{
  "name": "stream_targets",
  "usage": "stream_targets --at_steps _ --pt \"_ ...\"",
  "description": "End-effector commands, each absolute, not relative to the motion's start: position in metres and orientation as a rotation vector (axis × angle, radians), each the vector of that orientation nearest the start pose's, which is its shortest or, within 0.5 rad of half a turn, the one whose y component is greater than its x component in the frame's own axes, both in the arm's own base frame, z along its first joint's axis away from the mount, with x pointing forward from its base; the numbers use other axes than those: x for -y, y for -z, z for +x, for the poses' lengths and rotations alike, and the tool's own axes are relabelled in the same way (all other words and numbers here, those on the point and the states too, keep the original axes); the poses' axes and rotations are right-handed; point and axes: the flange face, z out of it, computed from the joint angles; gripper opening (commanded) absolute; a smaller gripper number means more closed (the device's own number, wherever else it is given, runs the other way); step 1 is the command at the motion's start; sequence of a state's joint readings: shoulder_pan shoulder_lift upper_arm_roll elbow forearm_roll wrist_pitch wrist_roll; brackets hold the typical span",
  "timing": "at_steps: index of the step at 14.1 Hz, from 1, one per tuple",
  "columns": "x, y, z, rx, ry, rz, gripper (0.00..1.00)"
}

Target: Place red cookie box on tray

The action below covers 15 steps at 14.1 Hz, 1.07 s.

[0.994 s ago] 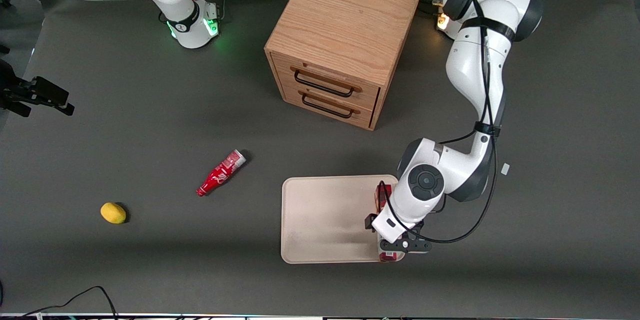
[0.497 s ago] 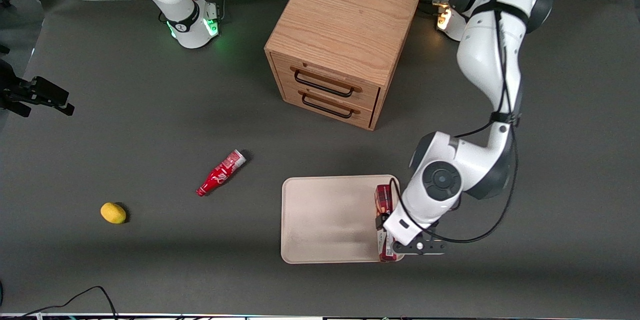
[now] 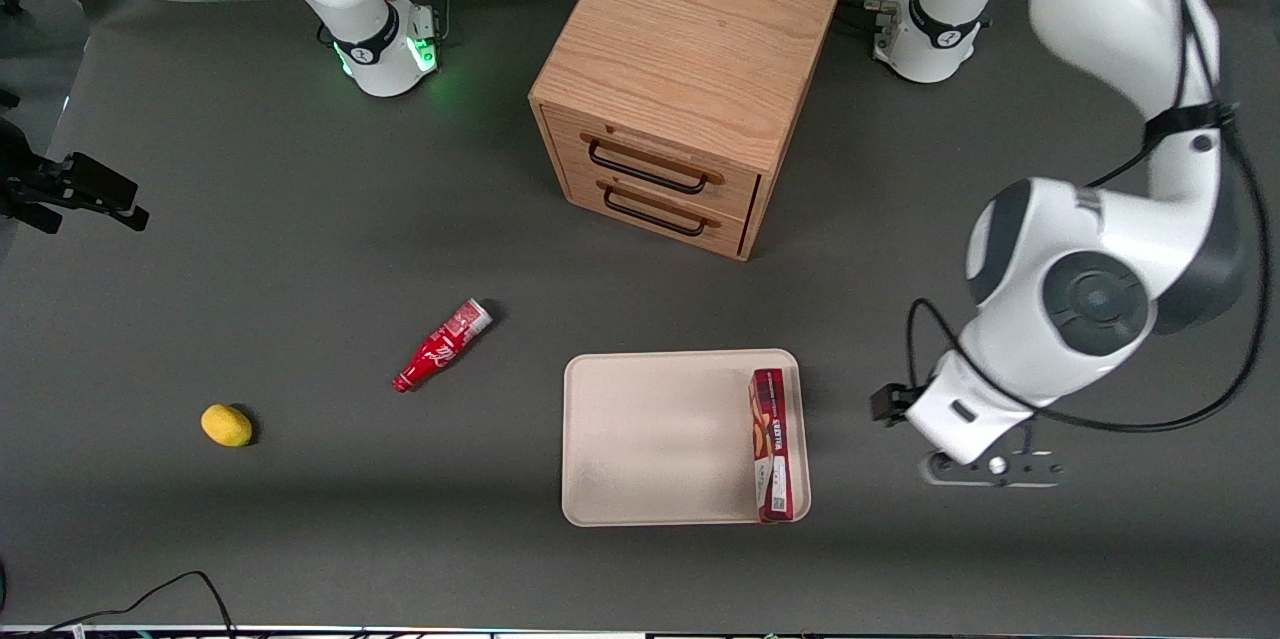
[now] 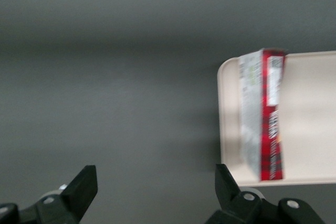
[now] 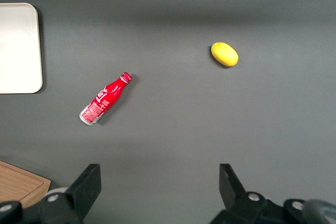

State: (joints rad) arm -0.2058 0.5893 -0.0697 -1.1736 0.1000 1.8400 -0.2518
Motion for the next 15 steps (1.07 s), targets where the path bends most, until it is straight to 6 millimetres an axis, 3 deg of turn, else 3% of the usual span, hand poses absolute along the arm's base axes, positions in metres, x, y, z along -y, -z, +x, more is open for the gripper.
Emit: stream_targets --at_steps 1,7,9,15 --pt "0.13 -0.474 0.676 -0.123 0.1 -3.081 1.0" --pt "-0.001 -0.488 0.643 -0.131 0.047 -3.063 1.0" --pt "-0.022 -0.501 0.635 -0.143 0.024 -3.06 1.0" --pt "-0.036 -0.547 0.616 -0.102 -0.041 -3.048 1.0"
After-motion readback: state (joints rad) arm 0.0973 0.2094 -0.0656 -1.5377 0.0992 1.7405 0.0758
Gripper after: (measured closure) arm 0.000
